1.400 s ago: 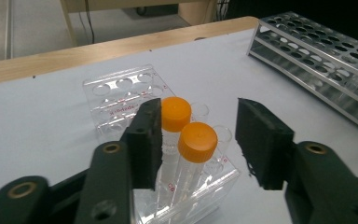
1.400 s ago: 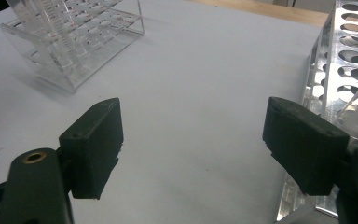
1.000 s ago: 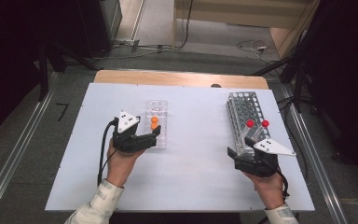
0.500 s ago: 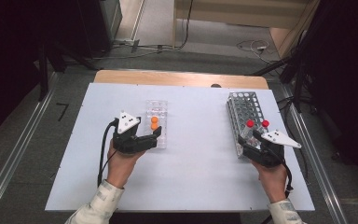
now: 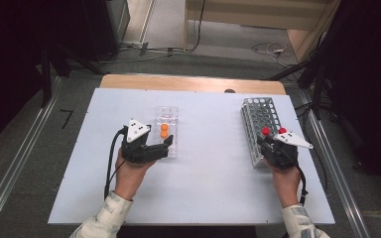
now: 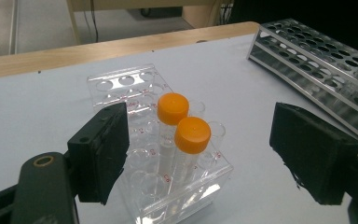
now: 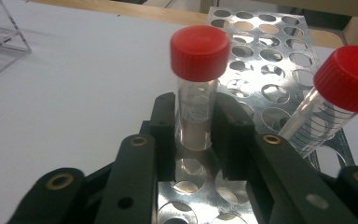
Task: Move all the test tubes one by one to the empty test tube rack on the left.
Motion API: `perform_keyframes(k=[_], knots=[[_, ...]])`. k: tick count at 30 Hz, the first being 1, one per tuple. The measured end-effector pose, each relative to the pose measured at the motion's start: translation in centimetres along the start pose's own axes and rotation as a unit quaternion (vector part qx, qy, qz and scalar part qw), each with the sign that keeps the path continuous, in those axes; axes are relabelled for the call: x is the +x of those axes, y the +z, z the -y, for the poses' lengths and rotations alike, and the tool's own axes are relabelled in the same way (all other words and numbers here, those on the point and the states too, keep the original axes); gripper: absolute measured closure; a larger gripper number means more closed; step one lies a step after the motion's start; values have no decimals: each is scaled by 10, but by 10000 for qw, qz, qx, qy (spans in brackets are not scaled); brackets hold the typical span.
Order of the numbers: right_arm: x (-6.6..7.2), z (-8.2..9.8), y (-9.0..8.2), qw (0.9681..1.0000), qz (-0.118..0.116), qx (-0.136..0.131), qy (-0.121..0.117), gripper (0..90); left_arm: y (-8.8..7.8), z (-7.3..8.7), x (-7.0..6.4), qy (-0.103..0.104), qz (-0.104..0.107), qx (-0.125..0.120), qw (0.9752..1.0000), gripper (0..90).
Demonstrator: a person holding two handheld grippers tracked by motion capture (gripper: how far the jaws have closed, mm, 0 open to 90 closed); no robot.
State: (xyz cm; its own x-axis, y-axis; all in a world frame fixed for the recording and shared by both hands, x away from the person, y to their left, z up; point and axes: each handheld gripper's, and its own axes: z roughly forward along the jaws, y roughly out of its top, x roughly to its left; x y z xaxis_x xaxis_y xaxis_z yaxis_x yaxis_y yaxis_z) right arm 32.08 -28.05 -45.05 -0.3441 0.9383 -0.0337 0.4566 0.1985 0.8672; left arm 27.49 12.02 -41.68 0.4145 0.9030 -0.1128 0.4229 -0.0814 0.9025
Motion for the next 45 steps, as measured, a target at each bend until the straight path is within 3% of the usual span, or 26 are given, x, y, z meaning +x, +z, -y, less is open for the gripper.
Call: perform_keyframes(k=[5, 17, 23, 33, 45], knots=[[-1, -4, -5, 10000, -5, -93, 2, 711, 0, 0, 0, 2, 1, 4, 10000, 202], [4, -30, -35, 9986, -40, -533, -63, 715, 0, 0, -1, -2, 33, 3, 10000, 201], [12, -35, -43, 9978, -206, -617, -149, 716, -1, -1, -1, 15, 38, -11, 10000, 201], [24, -36, -42, 9968, -578, -524, -179, 716, -2, -2, -2, 8, 73, -39, 10000, 201], [59, -33, -36, 9927, -1029, -397, -485, 716, -5, -3, -7, 0, 173, -69, 9998, 201]])
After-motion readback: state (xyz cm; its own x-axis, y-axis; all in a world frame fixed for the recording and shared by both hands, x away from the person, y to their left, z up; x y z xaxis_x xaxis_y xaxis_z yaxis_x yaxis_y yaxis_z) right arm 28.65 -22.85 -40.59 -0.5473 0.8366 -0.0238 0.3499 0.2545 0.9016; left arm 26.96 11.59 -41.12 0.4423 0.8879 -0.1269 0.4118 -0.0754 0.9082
